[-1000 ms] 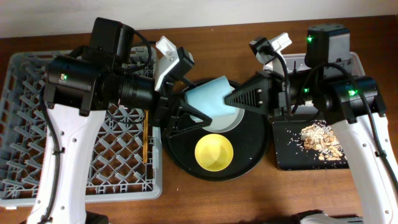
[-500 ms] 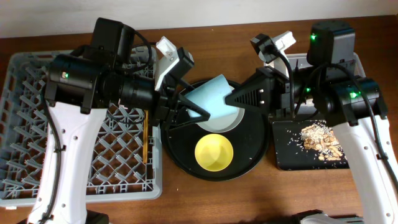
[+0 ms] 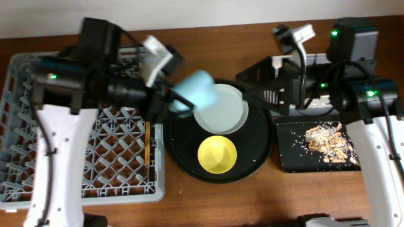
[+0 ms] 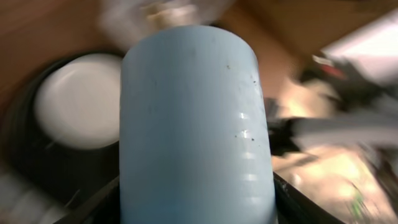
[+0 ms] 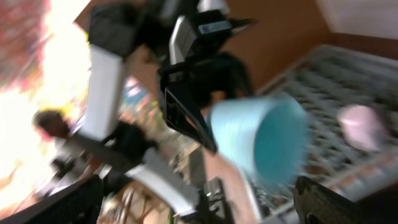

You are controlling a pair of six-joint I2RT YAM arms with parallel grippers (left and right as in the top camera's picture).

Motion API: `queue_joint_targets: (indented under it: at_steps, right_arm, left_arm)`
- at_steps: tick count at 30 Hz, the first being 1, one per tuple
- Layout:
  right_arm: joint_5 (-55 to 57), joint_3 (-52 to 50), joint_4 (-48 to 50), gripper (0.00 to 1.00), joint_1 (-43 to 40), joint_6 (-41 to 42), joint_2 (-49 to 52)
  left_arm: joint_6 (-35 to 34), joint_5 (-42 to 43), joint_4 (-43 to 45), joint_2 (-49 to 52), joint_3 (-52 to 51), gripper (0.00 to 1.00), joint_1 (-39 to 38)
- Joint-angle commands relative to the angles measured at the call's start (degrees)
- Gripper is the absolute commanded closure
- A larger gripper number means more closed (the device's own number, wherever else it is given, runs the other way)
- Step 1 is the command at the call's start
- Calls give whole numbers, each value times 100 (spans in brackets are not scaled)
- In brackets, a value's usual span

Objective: Sort waste into correct bins and load items into the dishwasher rack
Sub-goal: 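Carry the blue cup left over the dish rack with the left gripper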

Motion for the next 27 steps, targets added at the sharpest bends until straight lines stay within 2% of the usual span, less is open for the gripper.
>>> queue_joint_targets:
  at_steps: [1, 3, 6, 9, 19, 27]
  right_arm:
    - [1709, 57, -612, 1, -212, 20, -2]
    - [2986, 55, -1167, 1, -153, 17, 17]
    - [4607, 7, -1840, 1, 63, 22, 76]
    - [5329, -173, -2109, 1, 310, 20, 131]
    - [5464, -710, -2122, 1, 549, 22, 323]
    - [5466, -710, -2100, 1, 549, 22, 413]
  left_arm:
    - [-1801, -2929, -138, -269, 74, 59, 417]
    - [-2437, -3613, -308, -236, 72, 59, 501]
    - [-3045, -4452, -492, -195, 28, 59, 505]
    - [-3331, -4739, -492, -190, -146, 58, 522]
    - [-3329, -4743, -472, -190, -1410, 58, 649]
    - [-3329, -4750, 87, -188, -2531, 58, 649]
